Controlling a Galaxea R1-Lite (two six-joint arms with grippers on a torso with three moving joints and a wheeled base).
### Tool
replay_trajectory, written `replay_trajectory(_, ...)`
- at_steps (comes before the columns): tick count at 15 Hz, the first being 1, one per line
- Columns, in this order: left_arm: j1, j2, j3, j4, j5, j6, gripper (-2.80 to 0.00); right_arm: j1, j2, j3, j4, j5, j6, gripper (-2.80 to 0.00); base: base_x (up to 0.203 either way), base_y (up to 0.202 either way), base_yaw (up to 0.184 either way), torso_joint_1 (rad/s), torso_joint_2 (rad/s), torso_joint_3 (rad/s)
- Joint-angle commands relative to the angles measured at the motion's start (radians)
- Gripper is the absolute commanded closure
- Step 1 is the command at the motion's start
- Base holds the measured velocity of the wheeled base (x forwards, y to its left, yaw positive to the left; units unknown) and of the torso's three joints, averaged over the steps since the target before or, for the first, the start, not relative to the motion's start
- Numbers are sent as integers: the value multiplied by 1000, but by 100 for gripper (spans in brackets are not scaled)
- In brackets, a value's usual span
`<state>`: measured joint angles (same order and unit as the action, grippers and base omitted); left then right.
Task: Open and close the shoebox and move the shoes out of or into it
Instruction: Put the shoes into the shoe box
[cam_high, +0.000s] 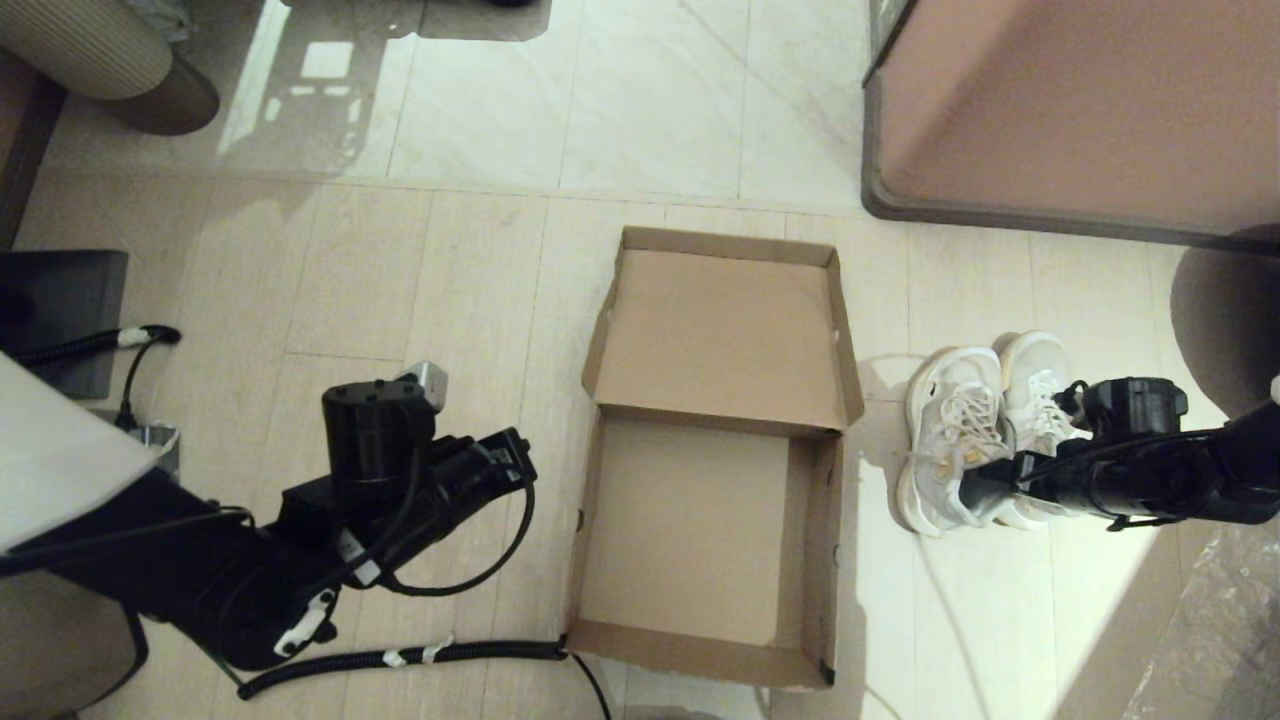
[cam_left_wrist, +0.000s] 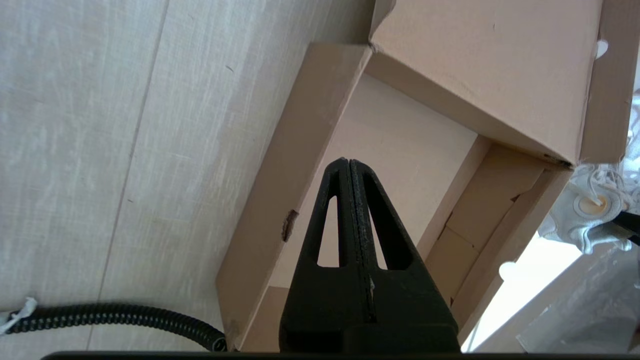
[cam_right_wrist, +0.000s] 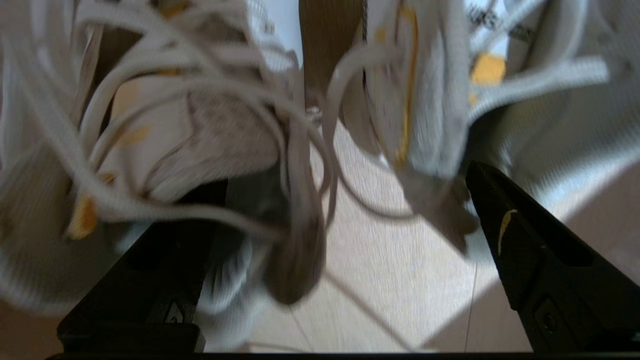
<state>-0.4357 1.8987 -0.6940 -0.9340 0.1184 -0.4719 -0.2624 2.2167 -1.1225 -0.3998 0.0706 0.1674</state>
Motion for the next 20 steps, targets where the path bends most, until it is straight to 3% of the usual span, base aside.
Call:
replay_trajectory(1, 0, -22, 5, -5, 3, 4, 0, 2, 77, -69, -3, 1, 1, -280, 0, 0, 0, 0, 0, 0)
replay_trajectory(3, 0, -24, 5, -5, 3, 9, 0, 2, 99, -95, -2, 1, 1, -280, 0, 0, 0, 0, 0, 0)
replay_trajectory(4, 0, -24, 5, -5, 3, 9, 0, 2, 107, -99, -2, 1, 1, 0, 0, 0, 0, 0, 0, 0)
replay_trajectory(12, 0, -35, 8, -6, 14, 7, 0, 0, 84, -39, 4, 13, 1, 0, 0, 0, 0, 0, 0, 0)
replay_trajectory(20, -1, -58, 14, -5, 26, 7, 0, 1, -351, 188, 186, 129, 2, 0, 0, 0, 0, 0, 0, 0)
